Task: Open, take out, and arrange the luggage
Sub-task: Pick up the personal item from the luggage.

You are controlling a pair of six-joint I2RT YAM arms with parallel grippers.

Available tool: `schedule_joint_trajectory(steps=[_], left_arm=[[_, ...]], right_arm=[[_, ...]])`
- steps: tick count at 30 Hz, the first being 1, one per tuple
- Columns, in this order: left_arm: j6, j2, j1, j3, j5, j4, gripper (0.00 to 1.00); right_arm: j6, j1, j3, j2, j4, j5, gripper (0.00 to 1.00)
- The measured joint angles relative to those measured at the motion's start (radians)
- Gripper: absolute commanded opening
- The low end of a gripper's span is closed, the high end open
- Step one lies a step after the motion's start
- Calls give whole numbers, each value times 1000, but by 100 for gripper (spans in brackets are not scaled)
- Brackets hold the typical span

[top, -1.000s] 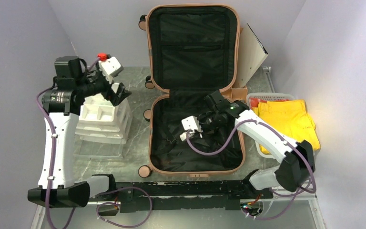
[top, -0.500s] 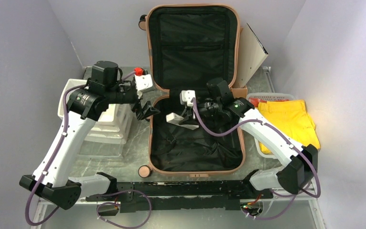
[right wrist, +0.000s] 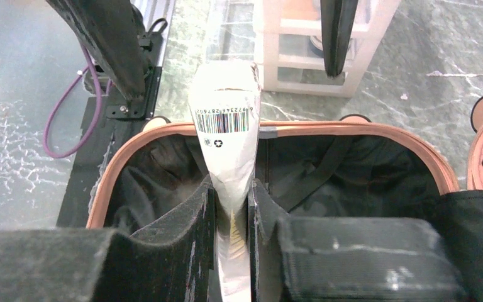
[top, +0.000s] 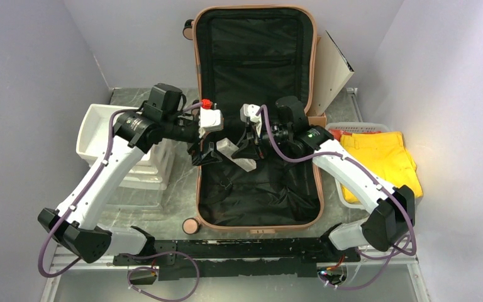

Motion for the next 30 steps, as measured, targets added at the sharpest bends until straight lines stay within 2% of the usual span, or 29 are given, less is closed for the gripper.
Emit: schedule_joint_trajectory(steps=[7,15,24,26,28,29,30], left_arm=[[8,32,-29,0,-8,-9,96],[18,89,-34,1,-26,-18,80],[24,108,-45,12,-25,-37,36],[24,108,-48,12,-26,-42,26],[22,108,-49,12,-24,-47,13],[23,108,-49,12,-24,-48,7],[23,108,-49,11,-24,-48,5]], right_arm=[[32,0,-2,0,27,-11,4],[50,1,-32,0,58,-9,5],[46,8,-44,11,65,2,7],[45,7,-44,16,66,4,15],[33,8,-44,19,69,8,35],[29,9,-44,20,71,11,38],[25,9,-44,21,71,11,40]])
